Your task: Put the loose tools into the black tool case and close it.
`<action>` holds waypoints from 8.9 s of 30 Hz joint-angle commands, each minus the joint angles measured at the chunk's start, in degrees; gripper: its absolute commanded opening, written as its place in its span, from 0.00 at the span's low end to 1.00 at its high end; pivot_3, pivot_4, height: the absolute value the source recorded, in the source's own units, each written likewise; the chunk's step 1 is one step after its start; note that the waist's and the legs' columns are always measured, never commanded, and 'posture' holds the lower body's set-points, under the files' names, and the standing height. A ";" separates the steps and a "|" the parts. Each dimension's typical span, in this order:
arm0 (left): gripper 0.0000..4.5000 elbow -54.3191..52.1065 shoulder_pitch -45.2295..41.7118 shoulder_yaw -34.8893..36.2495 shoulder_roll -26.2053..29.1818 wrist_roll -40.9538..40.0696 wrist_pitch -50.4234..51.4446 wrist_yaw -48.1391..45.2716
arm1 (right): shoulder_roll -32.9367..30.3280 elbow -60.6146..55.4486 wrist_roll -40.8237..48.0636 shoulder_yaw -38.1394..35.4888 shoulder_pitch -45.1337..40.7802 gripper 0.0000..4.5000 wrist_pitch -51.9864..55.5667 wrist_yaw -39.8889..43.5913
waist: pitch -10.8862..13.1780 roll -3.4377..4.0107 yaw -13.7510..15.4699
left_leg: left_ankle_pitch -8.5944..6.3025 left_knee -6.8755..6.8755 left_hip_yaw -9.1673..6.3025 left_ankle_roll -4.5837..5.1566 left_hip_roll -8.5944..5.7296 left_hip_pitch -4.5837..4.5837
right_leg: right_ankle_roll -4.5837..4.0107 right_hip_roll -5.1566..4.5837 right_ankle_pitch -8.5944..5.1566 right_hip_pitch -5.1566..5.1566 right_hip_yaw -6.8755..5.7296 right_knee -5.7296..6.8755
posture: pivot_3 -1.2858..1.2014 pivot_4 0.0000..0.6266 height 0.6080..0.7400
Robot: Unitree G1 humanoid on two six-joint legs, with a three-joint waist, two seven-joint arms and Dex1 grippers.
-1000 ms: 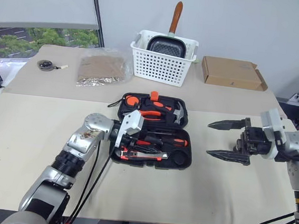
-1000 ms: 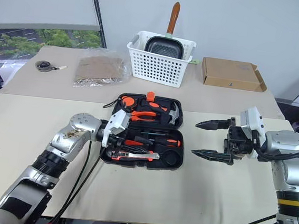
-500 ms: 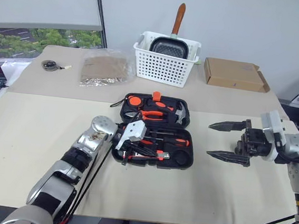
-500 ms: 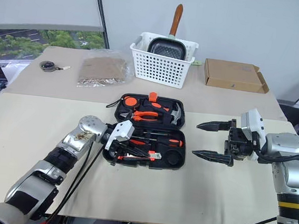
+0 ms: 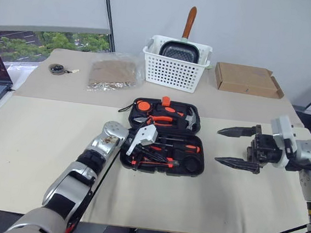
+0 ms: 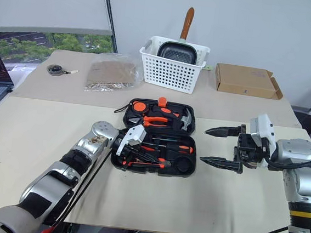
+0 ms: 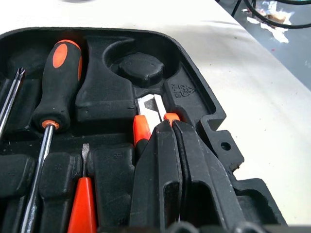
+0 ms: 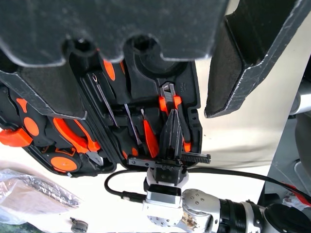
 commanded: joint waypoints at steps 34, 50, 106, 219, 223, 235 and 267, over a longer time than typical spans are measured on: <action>1.00 -60.13 11.41 13.29 22.68 -18.38 37.56 18.56 | -5.20 29.28 -27.55 10.86 -10.90 0.02 3.24 -16.09 | 0.03 0.07 -1.81 | 0.29 -0.07 0.11 -0.46 -0.02 -0.46 | 0.04 0.13 -0.06 -0.21 0.09 -0.05 | 0.52 0.24 0.70; 1.00 -60.92 17.56 17.31 28.90 -21.14 37.66 18.99 | -3.81 -12.61 -13.93 14.54 -8.64 0.02 17.65 -5.22 | 0.11 0.16 -1.60 | 0.00 -0.12 -0.06 -0.47 0.10 -0.36 | 0.00 0.19 -0.09 -0.25 0.03 0.06 | 0.52 0.24 0.70; 1.00 -10.48 1.56 28.20 18.38 -18.09 34.29 36.73 | 20.89 38.25 -11.29 5.95 -35.37 0.73 30.99 -35.56 | 0.20 -0.02 -2.33 | 0.38 -0.19 0.09 -0.75 -0.06 -0.43 | -0.53 0.25 0.21 -0.29 -0.04 0.18 | 0.52 0.24 0.70; 1.00 1.29 32.34 29.24 24.05 -1.70 -39.34 41.80 | 6.27 30.18 -18.90 9.74 9.12 0.49 -53.34 -28.90 | 0.28 -0.19 -3.00 | -0.05 -0.84 0.73 -0.75 0.04 0.45 | -0.21 -0.17 0.16 -0.21 0.07 0.15 | 0.52 0.24 0.70; 1.00 -2.18 29.64 30.42 22.91 -8.19 -27.51 38.17 | -0.84 4.23 3.89 9.32 18.80 0.49 -17.93 -20.38 | 0.26 -0.15 -2.80 | -0.11 -0.74 0.54 -0.67 0.15 0.45 | -0.25 -0.72 0.10 -0.11 0.03 0.18 | 0.52 0.24 0.70; 1.00 -10.88 10.74 24.59 13.96 -6.49 -16.93 37.60 | 0.53 -19.88 3.70 19.30 17.35 0.49 14.37 -25.20 | 0.25 -0.58 -1.14 | -0.03 -0.67 0.76 -0.87 0.71 0.05 | 0.06 -0.71 0.83 -0.21 -1.61 -0.63 | 0.52 0.24 0.70; 1.00 -19.91 7.00 15.84 2.62 1.57 1.27 47.28 | 29.14 3.34 -17.89 16.52 -1.58 0.81 -4.05 -41.99 | 0.33 -0.53 -2.91 | 0.59 -0.82 0.97 -0.76 1.11 -0.13 | -0.26 0.15 1.20 -0.55 -1.53 -0.65 | 0.52 0.24 0.70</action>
